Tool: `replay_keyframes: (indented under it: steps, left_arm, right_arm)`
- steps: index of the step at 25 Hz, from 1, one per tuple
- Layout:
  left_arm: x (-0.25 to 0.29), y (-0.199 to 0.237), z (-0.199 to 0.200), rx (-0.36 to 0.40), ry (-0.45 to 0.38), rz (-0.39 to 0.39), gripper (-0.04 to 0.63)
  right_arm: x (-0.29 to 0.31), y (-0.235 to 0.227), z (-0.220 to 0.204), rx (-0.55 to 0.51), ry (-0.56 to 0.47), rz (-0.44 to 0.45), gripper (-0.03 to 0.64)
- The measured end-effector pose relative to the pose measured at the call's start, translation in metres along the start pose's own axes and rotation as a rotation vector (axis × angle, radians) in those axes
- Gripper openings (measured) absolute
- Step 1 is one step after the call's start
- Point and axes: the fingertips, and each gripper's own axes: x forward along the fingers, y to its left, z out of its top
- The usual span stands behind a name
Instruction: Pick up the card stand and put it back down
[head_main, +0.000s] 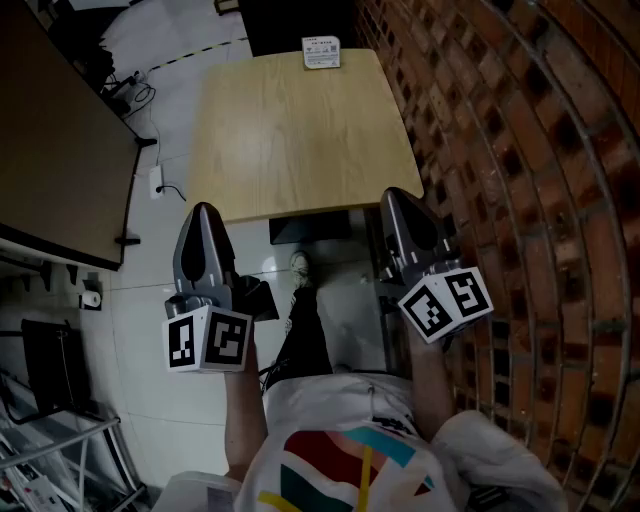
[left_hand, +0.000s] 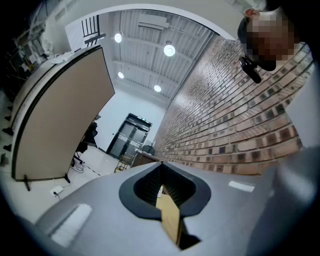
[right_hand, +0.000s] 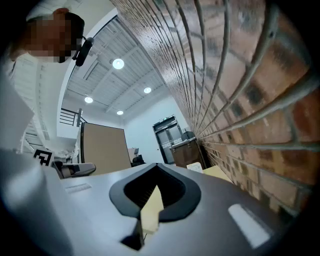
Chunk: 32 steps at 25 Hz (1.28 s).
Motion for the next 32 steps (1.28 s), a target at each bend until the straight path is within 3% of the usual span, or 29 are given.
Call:
replay_keyframes:
  steps: [8,12,17,25,32]
  left_arm:
    - [0.226,0.074,0.013,-0.003,0.037,-0.039,0.005]
    - [0.303,0.082,0.001,0.004,0.034,-0.032,0.005]
    - [0.341,0.092,-0.014,-0.01,0.039,-0.003,0.005]
    - [0.37,0.089,-0.021,-0.006,0.039,0.003,0.005]
    - [0.378,0.1,-0.039,0.024,0.089,0.031,0.005]
  right_arm:
    - [0.221,-0.052,0.019,-0.019,0.002,-0.056,0.003]
    - [0.278,-0.094,0.019,-0.027,0.013,-0.051,0.003]
    - [0.313,-0.135,0.003,-0.001,0.054,-0.073,0.003]
    - [0.345,-0.16,-0.009,-0.007,0.101,-0.082,0.003]
    - [0.386,-0.186,-0.022,-0.069,0.139,-0.092,0.003]
